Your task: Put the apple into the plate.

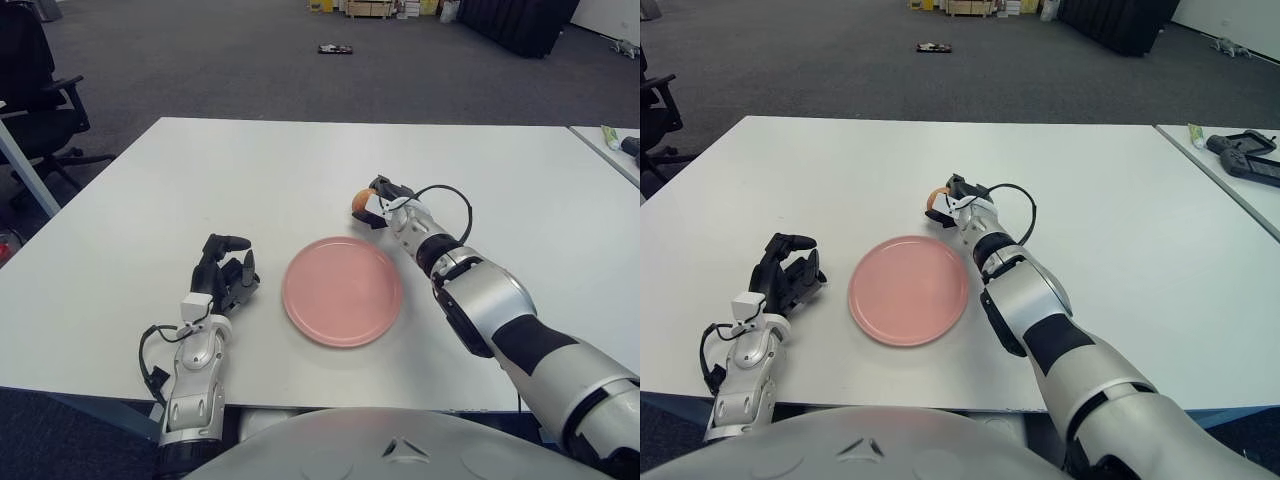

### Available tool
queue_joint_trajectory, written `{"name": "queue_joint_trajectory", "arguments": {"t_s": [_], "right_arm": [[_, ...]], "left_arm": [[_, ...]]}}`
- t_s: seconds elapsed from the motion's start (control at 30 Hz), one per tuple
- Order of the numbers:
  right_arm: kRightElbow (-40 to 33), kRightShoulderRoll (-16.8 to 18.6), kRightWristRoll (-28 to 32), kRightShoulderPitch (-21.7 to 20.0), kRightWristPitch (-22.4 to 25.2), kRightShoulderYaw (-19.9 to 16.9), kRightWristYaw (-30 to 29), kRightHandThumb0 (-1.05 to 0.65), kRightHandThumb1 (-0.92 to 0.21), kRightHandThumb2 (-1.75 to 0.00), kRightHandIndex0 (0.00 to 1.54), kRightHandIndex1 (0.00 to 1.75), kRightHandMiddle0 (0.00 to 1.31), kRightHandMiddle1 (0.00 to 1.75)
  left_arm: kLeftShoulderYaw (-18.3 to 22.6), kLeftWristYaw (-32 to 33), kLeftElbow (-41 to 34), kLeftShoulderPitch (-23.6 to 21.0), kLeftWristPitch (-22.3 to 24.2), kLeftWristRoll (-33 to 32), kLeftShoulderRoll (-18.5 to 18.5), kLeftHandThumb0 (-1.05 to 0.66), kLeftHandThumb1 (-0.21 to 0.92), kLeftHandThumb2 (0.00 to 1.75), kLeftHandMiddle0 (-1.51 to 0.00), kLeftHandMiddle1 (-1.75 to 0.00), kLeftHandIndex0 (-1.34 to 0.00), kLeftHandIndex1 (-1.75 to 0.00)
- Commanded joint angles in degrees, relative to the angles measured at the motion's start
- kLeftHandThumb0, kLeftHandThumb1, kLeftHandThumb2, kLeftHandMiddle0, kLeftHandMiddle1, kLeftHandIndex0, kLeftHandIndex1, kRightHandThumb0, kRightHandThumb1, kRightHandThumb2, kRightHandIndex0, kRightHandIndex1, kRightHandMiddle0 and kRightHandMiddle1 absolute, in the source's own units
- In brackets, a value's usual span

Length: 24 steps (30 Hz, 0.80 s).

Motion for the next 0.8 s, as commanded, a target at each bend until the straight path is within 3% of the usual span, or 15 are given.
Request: {"name": "queue_joint_trajectory", "arguments": {"t_s": [0.0, 0.03, 0.07, 0.2, 0.27, 0.37, 0.57, 0.77], "right_arm": [[0.3, -0.3, -0.2, 0.2, 0.6, 0.0, -0.8, -0.6, -0.74, -0.79, 0.18, 1.28, 0.01, 1.55], [0.3, -0.3, -0.1, 0.2, 0.6, 0.0, -1.1, -0.59, -0.72, -0.82, 0.2, 1.32, 0.02, 1.62], [0.3, -0.2, -0.1, 0.1, 0.7, -0.1, -1.6, -0.52, -0.72, -0.81, 0.23, 1.38, 0.12, 1.66], [0.1, -0.1, -0.2, 0.0, 0.7, 0.0, -3.3, -0.43, -0.65, -0.89, 0.34, 1.54, 0.31, 1.72], [0.1, 0.0, -0.6, 0.0, 0.7, 0.4, -4.5, -0.18, -0.5, -1.03, 0.55, 1.47, 0.35, 1.74], [0.1, 0.0, -1.1, -0.2, 0.7, 1.1, -5.5, -0.06, -0.36, -1.21, 0.67, 1.52, 0.39, 1.74], [0.1, 0.0, -3.7, -0.9, 0.3, 4.1, -7.8, -0.01, -0.15, -1.46, 0.82, 1.57, 0.5, 1.75], [0.0, -0.4, -5.5, -1.8, -1.1, 6.2, -8.3, -0.01, -0.1, -1.53, 0.84, 1.61, 0.53, 1.75]], "left_arm": [[0.0, -0.1, -0.7, -1.0, 0.5, -0.2, 0.2, -0.37, 0.75, 0.77, -0.78, -1.75, -0.29, -1.75], [0.0, -0.1, -0.7, -1.0, 0.6, -0.2, 0.2, -0.37, 0.75, 0.77, -0.78, -1.75, -0.29, -1.75], [0.0, -0.1, -0.8, -1.0, 0.6, -0.3, 0.2, -0.37, 0.75, 0.76, -0.78, -1.75, -0.29, -1.75], [0.0, -0.2, -0.9, -1.0, 0.5, -0.5, 0.1, -0.37, 0.76, 0.76, -0.78, -1.75, -0.29, -1.75], [-0.1, -0.1, -0.9, -1.0, 0.5, -0.4, 0.1, -0.37, 0.76, 0.76, -0.78, -1.75, -0.29, -1.75], [-0.1, 0.0, -0.9, -1.0, 0.7, -0.2, 0.2, -0.37, 0.76, 0.76, -0.78, -1.75, -0.29, -1.75], [-0.2, 0.6, -1.0, -1.2, 1.2, 0.4, 0.1, -0.37, 0.76, 0.76, -0.79, -1.75, -0.29, -1.75], [-0.1, 0.9, -0.8, -1.4, 1.5, 0.4, -0.3, -0.37, 0.75, 0.77, -0.8, -1.75, -0.29, -1.75]]}}
